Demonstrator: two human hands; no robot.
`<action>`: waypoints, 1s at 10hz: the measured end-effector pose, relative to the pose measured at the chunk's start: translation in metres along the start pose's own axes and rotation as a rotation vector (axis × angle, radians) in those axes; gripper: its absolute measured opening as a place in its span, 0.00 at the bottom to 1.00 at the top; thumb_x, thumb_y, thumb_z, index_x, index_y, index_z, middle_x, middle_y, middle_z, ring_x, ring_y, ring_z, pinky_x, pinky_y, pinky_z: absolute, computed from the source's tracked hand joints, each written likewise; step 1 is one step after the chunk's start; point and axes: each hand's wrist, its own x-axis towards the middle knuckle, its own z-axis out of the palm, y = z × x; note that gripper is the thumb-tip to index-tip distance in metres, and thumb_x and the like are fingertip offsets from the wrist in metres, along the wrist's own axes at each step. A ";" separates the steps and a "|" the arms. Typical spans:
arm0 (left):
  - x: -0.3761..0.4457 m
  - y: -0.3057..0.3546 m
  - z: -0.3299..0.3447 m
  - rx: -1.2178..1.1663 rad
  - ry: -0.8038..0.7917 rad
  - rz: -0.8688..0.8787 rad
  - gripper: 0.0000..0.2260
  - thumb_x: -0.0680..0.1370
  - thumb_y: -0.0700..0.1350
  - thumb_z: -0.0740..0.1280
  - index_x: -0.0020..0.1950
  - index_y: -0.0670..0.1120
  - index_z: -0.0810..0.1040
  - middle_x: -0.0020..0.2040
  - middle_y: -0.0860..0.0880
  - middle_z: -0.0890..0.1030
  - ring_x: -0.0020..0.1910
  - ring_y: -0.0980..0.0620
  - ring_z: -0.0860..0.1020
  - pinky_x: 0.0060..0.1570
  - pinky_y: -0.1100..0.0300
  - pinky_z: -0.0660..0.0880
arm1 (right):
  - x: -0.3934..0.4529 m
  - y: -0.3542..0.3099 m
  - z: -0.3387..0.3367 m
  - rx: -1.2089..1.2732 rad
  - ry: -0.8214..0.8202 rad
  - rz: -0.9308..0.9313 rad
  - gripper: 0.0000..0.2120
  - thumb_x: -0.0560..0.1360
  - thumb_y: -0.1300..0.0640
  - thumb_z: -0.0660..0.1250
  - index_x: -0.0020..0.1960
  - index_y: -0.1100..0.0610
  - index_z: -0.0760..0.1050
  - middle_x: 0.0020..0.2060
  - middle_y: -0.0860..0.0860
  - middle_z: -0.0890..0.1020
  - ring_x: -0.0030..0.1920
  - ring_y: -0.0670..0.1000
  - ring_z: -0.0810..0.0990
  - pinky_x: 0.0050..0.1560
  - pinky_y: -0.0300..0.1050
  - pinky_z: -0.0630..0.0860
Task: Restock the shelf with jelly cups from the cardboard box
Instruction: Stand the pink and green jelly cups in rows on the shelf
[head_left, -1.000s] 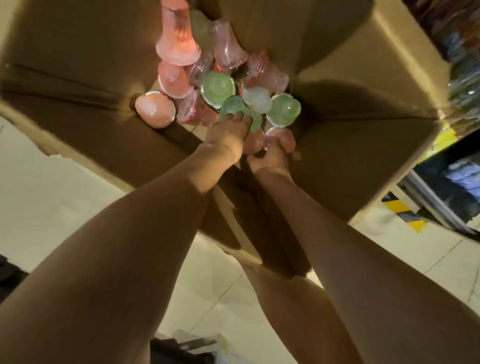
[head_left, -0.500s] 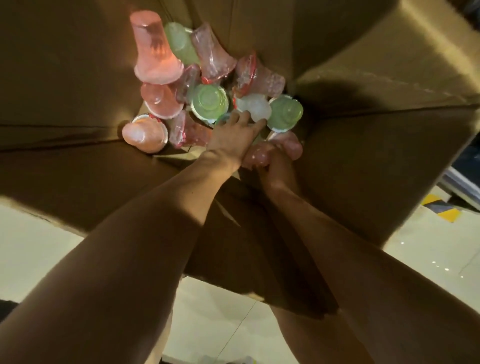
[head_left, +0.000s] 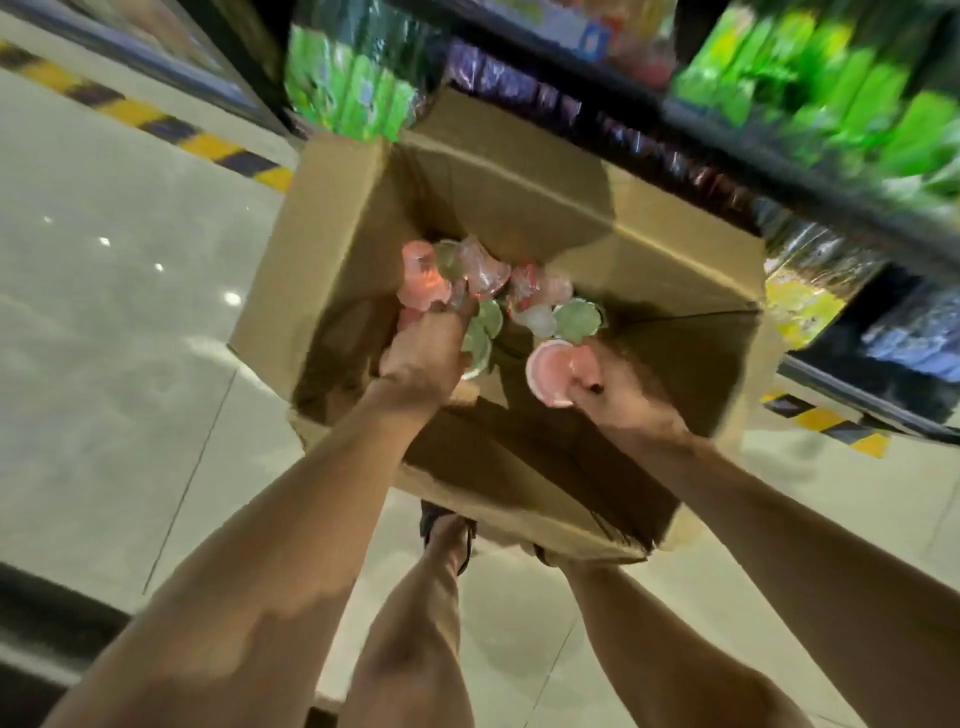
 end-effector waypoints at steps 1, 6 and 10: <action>-0.037 0.002 -0.073 -0.029 -0.014 -0.020 0.22 0.80 0.46 0.66 0.73 0.48 0.67 0.62 0.44 0.77 0.59 0.42 0.77 0.47 0.66 0.76 | -0.033 -0.048 -0.042 -0.055 -0.007 -0.030 0.27 0.78 0.49 0.65 0.74 0.55 0.64 0.65 0.59 0.75 0.63 0.60 0.75 0.61 0.53 0.73; -0.244 0.064 -0.357 0.067 0.137 0.089 0.26 0.76 0.55 0.69 0.72 0.53 0.67 0.64 0.48 0.77 0.63 0.47 0.74 0.57 0.56 0.69 | -0.206 -0.246 -0.271 -0.180 0.075 -0.357 0.23 0.77 0.53 0.70 0.70 0.52 0.71 0.60 0.51 0.75 0.59 0.53 0.75 0.52 0.40 0.65; -0.395 0.143 -0.544 0.299 0.463 0.092 0.29 0.74 0.61 0.69 0.72 0.52 0.68 0.66 0.48 0.76 0.62 0.46 0.76 0.55 0.51 0.75 | -0.344 -0.359 -0.440 -0.259 0.326 -0.733 0.21 0.68 0.50 0.69 0.61 0.49 0.80 0.53 0.49 0.83 0.54 0.51 0.80 0.54 0.46 0.75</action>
